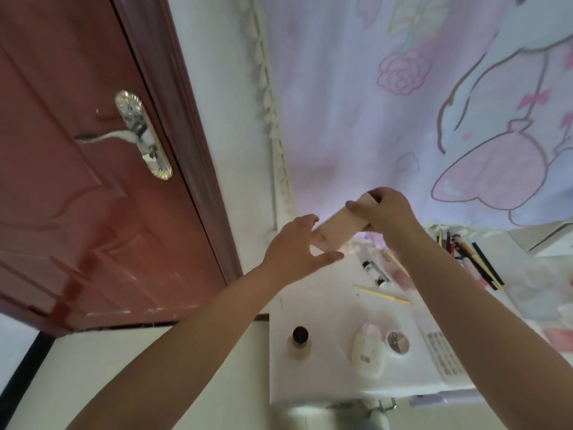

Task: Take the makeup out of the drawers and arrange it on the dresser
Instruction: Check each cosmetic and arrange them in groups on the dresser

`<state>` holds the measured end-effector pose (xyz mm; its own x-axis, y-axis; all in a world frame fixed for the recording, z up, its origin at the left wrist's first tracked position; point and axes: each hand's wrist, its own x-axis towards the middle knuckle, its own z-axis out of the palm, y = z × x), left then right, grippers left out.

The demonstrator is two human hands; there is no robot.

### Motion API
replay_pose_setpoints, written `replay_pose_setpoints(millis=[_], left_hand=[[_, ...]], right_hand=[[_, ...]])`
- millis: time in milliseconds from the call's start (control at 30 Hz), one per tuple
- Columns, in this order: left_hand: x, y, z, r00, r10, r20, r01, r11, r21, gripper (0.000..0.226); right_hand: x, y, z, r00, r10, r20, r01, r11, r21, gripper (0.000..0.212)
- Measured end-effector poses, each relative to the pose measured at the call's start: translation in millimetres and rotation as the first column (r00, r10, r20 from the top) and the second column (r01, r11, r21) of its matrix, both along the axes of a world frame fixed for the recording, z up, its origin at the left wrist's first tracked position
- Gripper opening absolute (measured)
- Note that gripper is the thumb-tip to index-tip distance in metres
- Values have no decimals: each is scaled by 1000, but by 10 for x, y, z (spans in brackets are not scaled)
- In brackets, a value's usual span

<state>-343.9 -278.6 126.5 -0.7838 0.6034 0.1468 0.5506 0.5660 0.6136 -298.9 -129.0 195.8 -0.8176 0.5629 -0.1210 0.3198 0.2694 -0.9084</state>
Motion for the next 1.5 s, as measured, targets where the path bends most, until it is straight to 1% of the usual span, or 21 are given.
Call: replay_pose_setpoints(millis=[67, 133, 167, 233, 300, 367, 433, 467, 533, 600, 633, 700, 800, 867, 1000, 1067, 1167, 1267, 1367, 1433, 1500], left_hand=[[-30, 94, 254, 962, 43, -270, -64, 996, -68, 65], [-94, 121, 482, 818, 32, -574, -126, 984, -124, 51], [-129, 121, 578, 730, 15, -683, -149, 979, -137, 43], [-196, 115, 741, 618, -22, -786, -163, 974, -155, 38], [-238, 88, 832, 556, -73, -828, -116, 980, -164, 41], [-257, 28, 927, 517, -119, -848, -16, 989, -148, 47], [-291, -25, 1050, 495, -147, -856, 73, 989, -128, 44], [-314, -54, 1113, 516, -157, -842, 106, 987, -119, 41], [-333, -85, 1205, 695, -130, -707, 145, 989, -40, 34], [-320, -99, 1255, 885, -36, -464, 109, 985, 133, 35], [-322, -101, 1260, 943, 0, -333, 82, 968, 235, 32], [-335, -127, 1284, 995, 23, -97, 12, 937, 348, 19], [-382, -216, 1310, 991, -67, 118, 34, 964, 262, 5], [-366, -276, 1334, 971, -130, 202, 88, 975, 205, 7], [-346, -333, 1391, 964, -138, 226, 97, 979, 181, 22], [-348, -344, 1408, 966, -141, 215, 97, 974, 204, 20], [-360, -347, 1388, 972, -139, 190, 94, 969, 231, 20], [-365, -338, 1365, 974, -135, 184, 79, 957, 279, 20], [-366, -338, 1334, 979, -127, 160, 85, 965, 247, 20], [-347, -338, 1313, 983, -119, 143, 85, 971, 224, 19], [-319, -341, 1303, 984, -110, 137, 78, 973, 216, 19]], right_hand=[[-41, -9, 184, 996, 3, -88, -19, 983, -181, 19], [-85, -20, 297, 992, -5, -129, -25, 973, -231, 18], [-102, -24, 338, 992, -1, -122, -21, 983, -181, 20], [-123, -15, 400, 997, 23, -69, -22, 1000, 15, 29], [-148, 6, 448, 999, 46, -28, -41, 986, 162, 40], [-181, 20, 530, 998, 54, 16, -56, 985, 165, 41], [-212, 2, 637, 995, 58, 76, -62, 996, 58, 37], [-218, -24, 685, 994, 70, 87, -69, 998, -3, 34], [-246, -57, 733, 996, 82, 43, -80, 995, -51, 31], [-277, -76, 766, 995, 98, -36, -98, 995, -23, 31], [-286, -86, 785, 991, 120, -65, -121, 993, -7, 31], [-282, -99, 822, 976, 198, -93, -197, 980, 16, 30], [-267, -111, 837, 931, 357, -75, -351, 933, 79, 23], [-245, -128, 833, 897, 439, -52, -426, 890, 162, 20], [-168, -102, 888, 833, 540, -119, -494, 824, 277, 13], [-146, -51, 905, 779, 602, -179, -562, 795, 228, 14], [-145, -24, 897, 722, 665, -193, -646, 747, 157, 21], [-184, -26, 887, 791, 585, -179, -562, 811, 164, 23], [-216, -53, 888, 874, 475, -100, -441, 863, 246, 34], [-237, -71, 878, 905, 422, -50, -386, 866, 317, 44], [-229, -74, 871, 907, 416, -57, -386, 880, 275, 43]])
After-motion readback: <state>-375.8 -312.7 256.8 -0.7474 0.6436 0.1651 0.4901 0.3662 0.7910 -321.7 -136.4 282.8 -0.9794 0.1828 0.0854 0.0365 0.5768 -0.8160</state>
